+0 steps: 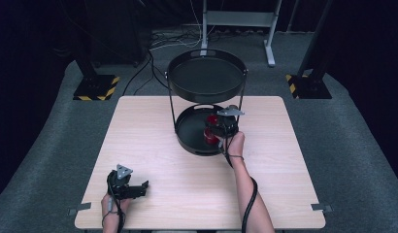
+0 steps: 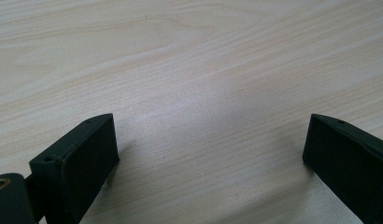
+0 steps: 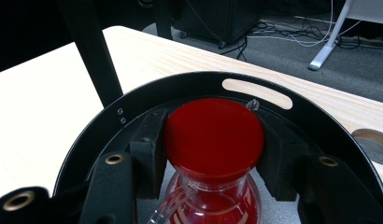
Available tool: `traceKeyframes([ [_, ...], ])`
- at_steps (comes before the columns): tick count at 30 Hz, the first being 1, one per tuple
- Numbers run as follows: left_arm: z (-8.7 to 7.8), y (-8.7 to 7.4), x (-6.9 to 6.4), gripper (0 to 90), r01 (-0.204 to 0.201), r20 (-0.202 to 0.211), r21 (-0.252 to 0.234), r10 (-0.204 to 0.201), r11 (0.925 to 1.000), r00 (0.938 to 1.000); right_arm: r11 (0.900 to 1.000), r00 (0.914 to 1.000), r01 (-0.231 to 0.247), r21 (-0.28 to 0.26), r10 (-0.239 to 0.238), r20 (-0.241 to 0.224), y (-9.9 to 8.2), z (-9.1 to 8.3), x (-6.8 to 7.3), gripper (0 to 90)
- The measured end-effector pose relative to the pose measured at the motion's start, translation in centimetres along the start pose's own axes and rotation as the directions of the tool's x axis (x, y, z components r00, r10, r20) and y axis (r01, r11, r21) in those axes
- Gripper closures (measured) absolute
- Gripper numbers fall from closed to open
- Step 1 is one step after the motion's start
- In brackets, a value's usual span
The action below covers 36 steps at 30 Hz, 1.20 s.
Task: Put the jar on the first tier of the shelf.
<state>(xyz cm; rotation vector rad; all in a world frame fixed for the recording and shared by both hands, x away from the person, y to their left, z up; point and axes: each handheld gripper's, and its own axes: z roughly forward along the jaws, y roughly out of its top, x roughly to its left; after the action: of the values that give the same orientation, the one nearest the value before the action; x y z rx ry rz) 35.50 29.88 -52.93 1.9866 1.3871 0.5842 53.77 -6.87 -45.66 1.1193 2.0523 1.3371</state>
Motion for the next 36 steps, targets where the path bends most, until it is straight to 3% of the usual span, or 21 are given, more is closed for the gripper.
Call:
traceKeyframes([
  [29,0.00,0.00,0.00,3.0,0.000,0.001,0.000,0.000,1.0000,1.0000,0.9998,1.0000,0.003,0.017,-0.003,0.000,0.02,0.12,-0.17,46.3],
  [32,0.00,0.00,0.01,2.9,0.000,0.001,0.000,0.000,1.0000,1.0000,0.9998,1.0000,0.002,0.022,-0.002,0.000,-0.02,0.06,-0.30,44.8],
  [36,0.00,0.00,0.02,2.9,0.001,0.002,0.001,-0.001,1.0000,1.0000,0.9988,0.9996,-0.021,0.045,0.022,-0.017,0.10,-0.19,-0.46,31.8],
])
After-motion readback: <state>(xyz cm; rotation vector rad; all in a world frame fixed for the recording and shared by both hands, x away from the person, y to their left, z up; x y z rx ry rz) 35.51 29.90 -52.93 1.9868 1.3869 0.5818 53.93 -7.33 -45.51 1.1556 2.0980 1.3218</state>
